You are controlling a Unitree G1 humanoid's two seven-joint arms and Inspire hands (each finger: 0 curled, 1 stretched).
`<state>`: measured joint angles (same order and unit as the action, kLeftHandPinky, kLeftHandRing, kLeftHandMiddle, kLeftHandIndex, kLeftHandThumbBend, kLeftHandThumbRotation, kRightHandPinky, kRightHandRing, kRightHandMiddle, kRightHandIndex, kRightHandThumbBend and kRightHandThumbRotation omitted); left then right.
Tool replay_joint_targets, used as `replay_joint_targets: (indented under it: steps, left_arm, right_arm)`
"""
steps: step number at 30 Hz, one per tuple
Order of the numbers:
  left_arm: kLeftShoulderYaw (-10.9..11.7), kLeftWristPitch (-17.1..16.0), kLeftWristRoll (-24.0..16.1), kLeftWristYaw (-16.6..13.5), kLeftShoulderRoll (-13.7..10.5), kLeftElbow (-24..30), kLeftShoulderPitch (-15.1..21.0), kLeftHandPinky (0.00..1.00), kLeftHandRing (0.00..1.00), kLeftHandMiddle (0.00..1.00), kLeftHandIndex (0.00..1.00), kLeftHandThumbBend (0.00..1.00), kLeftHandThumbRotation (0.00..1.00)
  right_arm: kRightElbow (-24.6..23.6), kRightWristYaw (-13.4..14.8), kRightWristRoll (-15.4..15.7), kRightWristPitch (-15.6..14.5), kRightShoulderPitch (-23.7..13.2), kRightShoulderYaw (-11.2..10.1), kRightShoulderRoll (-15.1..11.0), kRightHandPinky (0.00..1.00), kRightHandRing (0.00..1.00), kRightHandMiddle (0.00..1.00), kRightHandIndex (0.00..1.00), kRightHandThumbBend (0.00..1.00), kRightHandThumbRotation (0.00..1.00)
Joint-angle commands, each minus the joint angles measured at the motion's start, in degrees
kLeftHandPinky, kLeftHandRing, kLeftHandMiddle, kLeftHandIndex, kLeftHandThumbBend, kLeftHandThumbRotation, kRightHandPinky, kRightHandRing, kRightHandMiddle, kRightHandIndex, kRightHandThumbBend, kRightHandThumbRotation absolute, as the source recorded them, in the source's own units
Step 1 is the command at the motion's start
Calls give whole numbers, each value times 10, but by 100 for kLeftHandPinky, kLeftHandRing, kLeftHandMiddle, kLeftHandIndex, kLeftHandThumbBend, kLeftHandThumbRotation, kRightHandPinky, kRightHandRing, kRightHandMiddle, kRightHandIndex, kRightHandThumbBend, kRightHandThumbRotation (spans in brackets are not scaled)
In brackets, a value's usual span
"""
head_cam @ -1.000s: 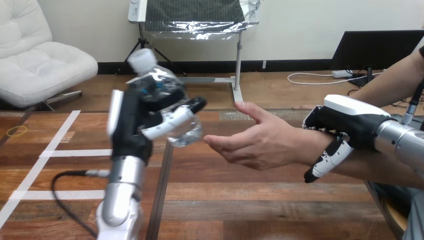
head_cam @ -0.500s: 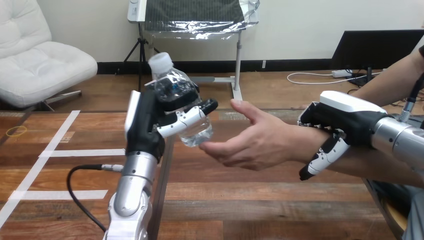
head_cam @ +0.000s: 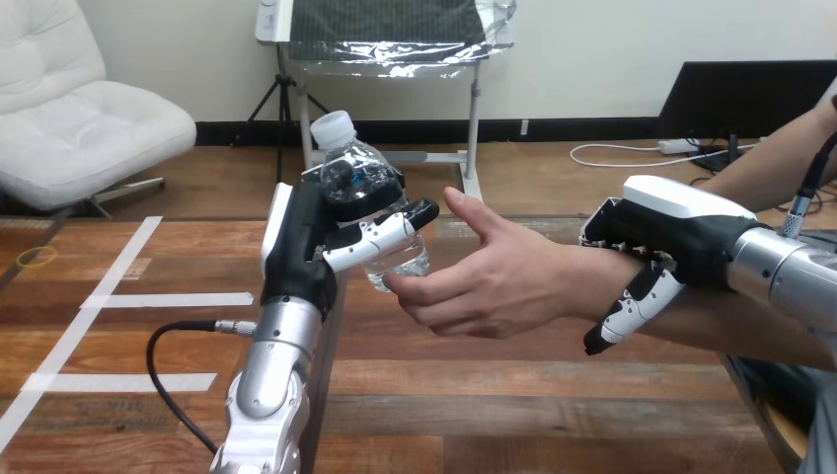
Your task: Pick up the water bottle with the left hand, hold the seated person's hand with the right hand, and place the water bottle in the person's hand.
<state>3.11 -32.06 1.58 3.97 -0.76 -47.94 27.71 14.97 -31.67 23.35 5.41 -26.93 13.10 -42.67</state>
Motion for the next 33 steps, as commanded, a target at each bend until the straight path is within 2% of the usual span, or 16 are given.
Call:
replay_joint_targets:
  steps: [1, 14, 33]
  left_arm:
    - [1, -28, 0, -2, 12, -17, 74, 33, 37, 42, 43, 66, 0]
    - [-1, -31, 6, 3, 32, -42, 91, 33, 38, 42, 43, 68, 0]
    - [-13, -56, -11, 9, 55, -69, 103, 35, 39, 43, 43, 68, 0]
  right_arm:
    - [-1, 1, -3, -21, -1, -14, 2, 20, 26, 33, 35, 87, 0]
    - [-16, -5, 0, -39, -1, -12, 11, 19, 24, 33, 35, 87, 0]
    - [-16, -13, 4, -40, -6, -8, 17, 20, 26, 33, 36, 86, 3]
